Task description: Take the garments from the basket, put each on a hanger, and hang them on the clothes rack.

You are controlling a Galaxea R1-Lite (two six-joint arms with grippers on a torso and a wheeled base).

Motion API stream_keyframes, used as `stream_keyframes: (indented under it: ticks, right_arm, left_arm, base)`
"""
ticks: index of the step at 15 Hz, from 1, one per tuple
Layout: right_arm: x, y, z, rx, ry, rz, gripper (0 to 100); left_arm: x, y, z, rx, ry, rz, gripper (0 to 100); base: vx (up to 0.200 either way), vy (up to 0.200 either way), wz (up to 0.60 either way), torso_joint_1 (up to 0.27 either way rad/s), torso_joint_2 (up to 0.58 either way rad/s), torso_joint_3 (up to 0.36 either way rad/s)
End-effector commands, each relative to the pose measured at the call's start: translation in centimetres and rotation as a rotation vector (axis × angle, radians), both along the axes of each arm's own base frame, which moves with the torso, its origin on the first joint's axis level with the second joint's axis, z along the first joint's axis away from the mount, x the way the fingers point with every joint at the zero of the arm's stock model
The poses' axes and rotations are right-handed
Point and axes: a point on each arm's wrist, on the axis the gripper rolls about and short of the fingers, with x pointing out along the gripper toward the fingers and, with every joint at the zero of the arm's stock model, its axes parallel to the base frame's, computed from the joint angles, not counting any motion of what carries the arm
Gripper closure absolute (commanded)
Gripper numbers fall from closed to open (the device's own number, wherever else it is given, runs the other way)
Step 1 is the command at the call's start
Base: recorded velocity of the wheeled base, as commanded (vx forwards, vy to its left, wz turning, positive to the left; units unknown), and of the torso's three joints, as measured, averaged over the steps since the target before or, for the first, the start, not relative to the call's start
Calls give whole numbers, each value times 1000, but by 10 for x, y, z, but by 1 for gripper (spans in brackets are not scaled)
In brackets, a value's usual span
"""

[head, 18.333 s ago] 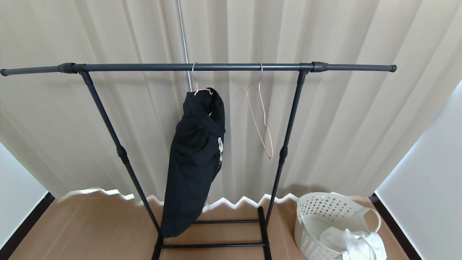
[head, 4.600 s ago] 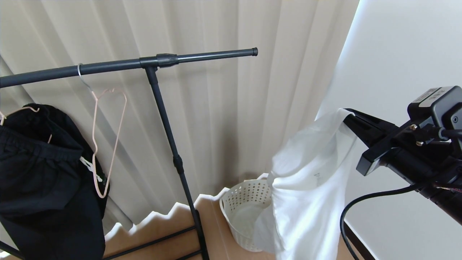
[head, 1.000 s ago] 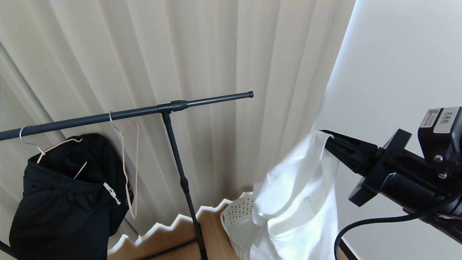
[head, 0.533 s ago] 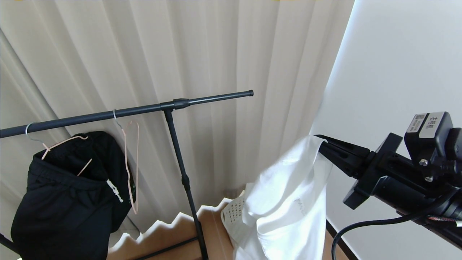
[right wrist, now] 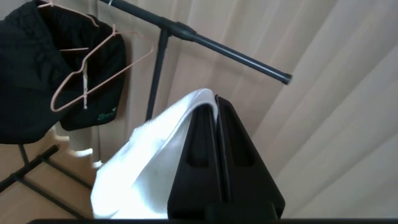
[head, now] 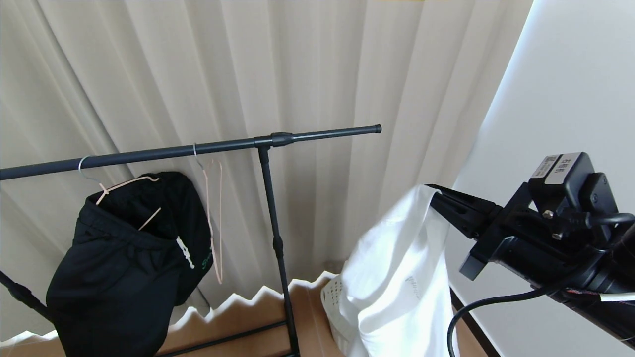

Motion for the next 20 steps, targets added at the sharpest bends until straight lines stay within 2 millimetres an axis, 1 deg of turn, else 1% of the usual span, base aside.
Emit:
stream_keyframes:
  ticks: [1,7,12,20]
  right_arm:
    - [-1,-1,0,1,-2,0,100]
    - [0,0,0,-1,-4,-9,100]
    - [-1,-1,1,3,-3,-29,100]
    - [-1,-2,0,0,-1,-29,100]
  left_arm:
    - [0,0,0,0,-2,2,0]
    - [0,0,0,0,-2,2,0]
    - [0,0,0,0,-2,2,0]
    - [0,0,0,0,-2,2,0]
  base:
    - [0,0,0,0,0,0]
    - [0,0,0,0,0,0]
    - [0,0,600,1,3,0]
    - [0,0,0,0,0,0]
